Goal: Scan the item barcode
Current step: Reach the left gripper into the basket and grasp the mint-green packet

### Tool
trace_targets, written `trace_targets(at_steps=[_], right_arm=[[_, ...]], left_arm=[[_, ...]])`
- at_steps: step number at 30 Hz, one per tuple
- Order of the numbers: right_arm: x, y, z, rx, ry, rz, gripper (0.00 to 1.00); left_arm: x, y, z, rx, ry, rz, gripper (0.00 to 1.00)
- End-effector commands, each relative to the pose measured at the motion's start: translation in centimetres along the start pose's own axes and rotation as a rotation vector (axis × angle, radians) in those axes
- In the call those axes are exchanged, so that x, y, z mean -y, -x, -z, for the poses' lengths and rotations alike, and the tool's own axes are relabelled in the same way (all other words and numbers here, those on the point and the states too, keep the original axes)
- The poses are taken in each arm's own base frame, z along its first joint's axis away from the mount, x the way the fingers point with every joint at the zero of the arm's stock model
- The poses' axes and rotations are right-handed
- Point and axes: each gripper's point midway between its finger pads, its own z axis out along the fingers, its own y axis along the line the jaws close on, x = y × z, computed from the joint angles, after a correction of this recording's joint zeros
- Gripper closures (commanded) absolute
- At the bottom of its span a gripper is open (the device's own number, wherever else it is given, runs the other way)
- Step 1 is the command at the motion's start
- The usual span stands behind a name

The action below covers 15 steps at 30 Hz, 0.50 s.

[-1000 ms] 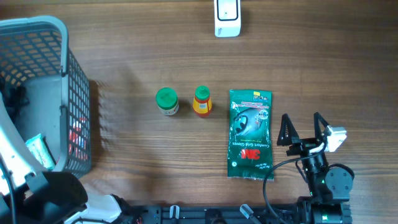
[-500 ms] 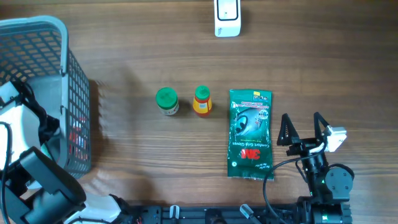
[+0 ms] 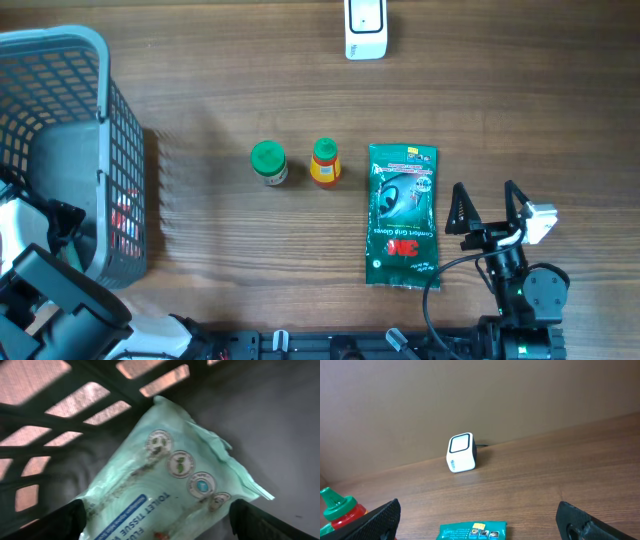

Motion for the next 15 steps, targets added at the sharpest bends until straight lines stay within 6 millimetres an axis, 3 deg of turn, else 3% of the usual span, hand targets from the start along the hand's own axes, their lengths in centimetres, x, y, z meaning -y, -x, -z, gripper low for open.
trace_targets(at_steps=[1,5,8,12,15], right_arm=[[-0.5,0.0,0.0,0.001,0.024,0.004,0.0],[-0.5,0.0,0.0,0.001,0.024,0.005,0.0],[-0.5,0.0,0.0,0.001,0.024,0.004,0.0],[-0.5,0.0,0.0,0.001,0.024,0.004,0.0],[-0.5,0.0,0.0,0.001,0.024,0.005,0.0]], left_arm=[[0.7,-0.3,-0.2,-0.002,-0.041,-0.024,0.08],[1.5,-0.2,0.1,0.018,-0.048,-0.165,0.05],[1.3,-0.7,-0.1,0.003,-0.043,-0.201,0.14],[1.2,-2.0,-1.1,-0.027,-0.035,-0.21,0.51],[1.1,-2.8,-1.8,-0.054,-0.027,-0.218,0.71]])
